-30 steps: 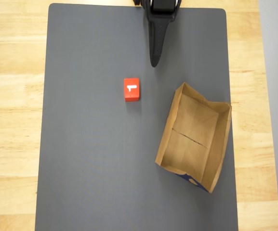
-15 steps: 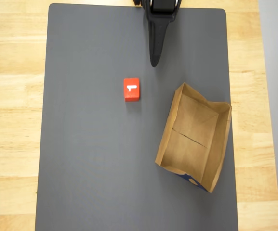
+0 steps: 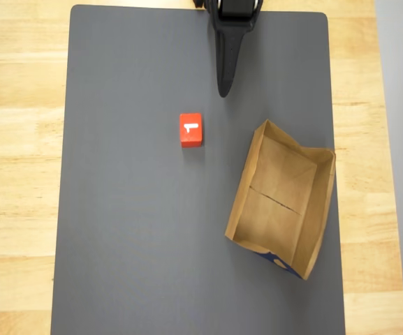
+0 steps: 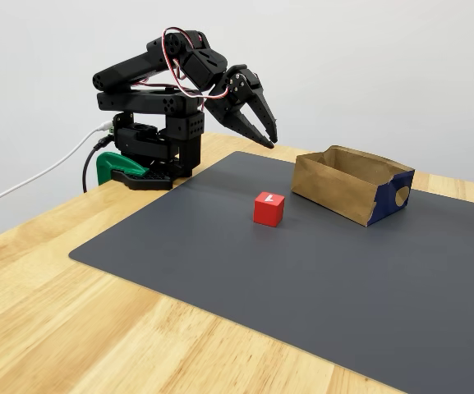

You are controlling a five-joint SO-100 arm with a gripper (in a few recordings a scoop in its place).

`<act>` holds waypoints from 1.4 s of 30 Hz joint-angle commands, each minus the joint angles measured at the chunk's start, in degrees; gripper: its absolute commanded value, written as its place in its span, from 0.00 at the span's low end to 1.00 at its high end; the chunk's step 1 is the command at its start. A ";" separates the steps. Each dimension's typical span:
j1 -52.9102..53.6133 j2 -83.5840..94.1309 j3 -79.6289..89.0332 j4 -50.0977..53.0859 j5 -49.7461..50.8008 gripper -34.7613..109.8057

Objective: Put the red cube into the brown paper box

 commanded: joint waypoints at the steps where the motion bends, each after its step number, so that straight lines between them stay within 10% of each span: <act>1: 0.70 -0.18 0.00 0.35 -0.53 0.24; 42: 2.37 -0.44 -0.09 0.44 1.32 0.36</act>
